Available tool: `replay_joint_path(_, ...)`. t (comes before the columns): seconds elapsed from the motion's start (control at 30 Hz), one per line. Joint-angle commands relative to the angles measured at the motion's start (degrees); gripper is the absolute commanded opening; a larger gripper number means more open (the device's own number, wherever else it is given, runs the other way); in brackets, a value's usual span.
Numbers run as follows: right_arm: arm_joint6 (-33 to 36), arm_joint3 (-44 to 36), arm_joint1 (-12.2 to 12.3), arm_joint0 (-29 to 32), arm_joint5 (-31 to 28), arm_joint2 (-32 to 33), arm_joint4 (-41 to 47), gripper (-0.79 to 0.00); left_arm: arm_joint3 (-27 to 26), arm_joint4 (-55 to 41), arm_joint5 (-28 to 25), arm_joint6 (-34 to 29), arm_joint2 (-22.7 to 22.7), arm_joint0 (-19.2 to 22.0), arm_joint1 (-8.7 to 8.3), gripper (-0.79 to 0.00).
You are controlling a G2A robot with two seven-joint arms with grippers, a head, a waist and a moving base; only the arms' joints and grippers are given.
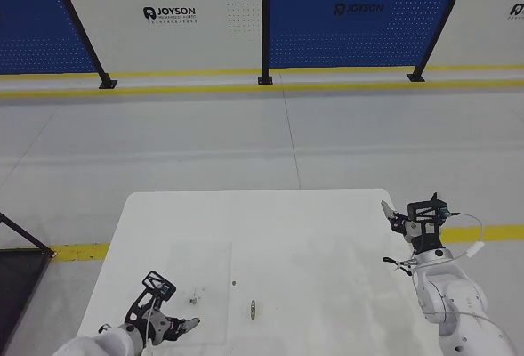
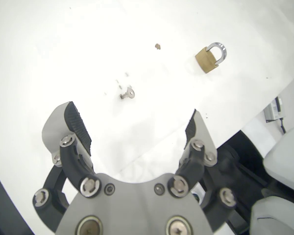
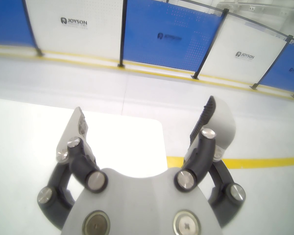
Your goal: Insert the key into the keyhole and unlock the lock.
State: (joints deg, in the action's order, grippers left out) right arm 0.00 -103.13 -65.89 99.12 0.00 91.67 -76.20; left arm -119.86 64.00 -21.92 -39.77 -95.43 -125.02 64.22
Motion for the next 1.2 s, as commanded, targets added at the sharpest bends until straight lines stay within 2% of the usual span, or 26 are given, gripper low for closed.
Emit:
replay_joint_path(0.0,0.0,0.0,0.0,0.0,0.0,0.0,0.0,0.0,1.1,0.0,2.2,-1.8,1.9,1.8,0.09,-0.065)
replay_joint_path(0.23,0.0,0.0,0.0,0.0,0.0,0.0,0.0,0.0,4.9,1.3,4.5,-3.7,5.7,6.5,0.14,-0.191)
replay_joint_path(0.43,0.0,0.0,0.0,0.0,0.0,0.0,0.0,0.0,7.6,8.6,8.1,-0.8,9.8,8.8,0.29,-0.179)
replay_joint_path(0.53,0.0,0.0,0.0,0.0,0.0,0.0,0.0,0.0,8.5,10.7,9.1,0.1,11.4,9.6,0.37,-0.222)
replay_joint_path(0.6,0.0,0.0,0.0,0.0,0.0,0.0,0.0,0.0,9.2,11.3,9.7,0.4,12.2,10.0,0.43,-0.363)
replay_joint_path(0.63,0.0,0.0,0.0,0.0,0.0,0.0,0.0,0.0,9.4,11.4,9.9,0.4,12.5,10.3,0.46,-0.409)
replay_joint_path(0.73,0.0,0.0,0.0,0.0,0.0,0.0,0.0,0.0,9.9,12.5,10.8,0.6,13.4,10.9,0.5,-0.431)
replay_joint_path(0.83,0.0,0.0,0.0,0.0,0.0,0.0,0.0,0.0,10.4,13.4,11.2,0.6,14.1,11.3,0.52,-0.486)
replay_joint_path(1.03,0.0,0.0,0.0,0.0,0.0,0.0,0.0,0.0,11.3,14.9,12.5,0.7,15.1,12.4,0.58,-0.52)
replay_joint_path(1.1,0.0,0.0,0.0,0.0,0.0,0.0,0.0,0.0,11.5,15.0,12.8,0.7,15.3,12.7,0.59,-0.563)
replay_joint_path(1.13,0.0,0.0,0.0,0.0,0.0,0.0,0.0,0.0,11.6,15.1,12.9,0.6,15.3,12.8,0.59,-0.613)
replay_joint_path(1.17,0.0,0.0,0.0,0.0,0.0,0.0,0.0,0.0,11.5,15.2,13.0,0.6,15.4,12.9,0.59,-0.711)
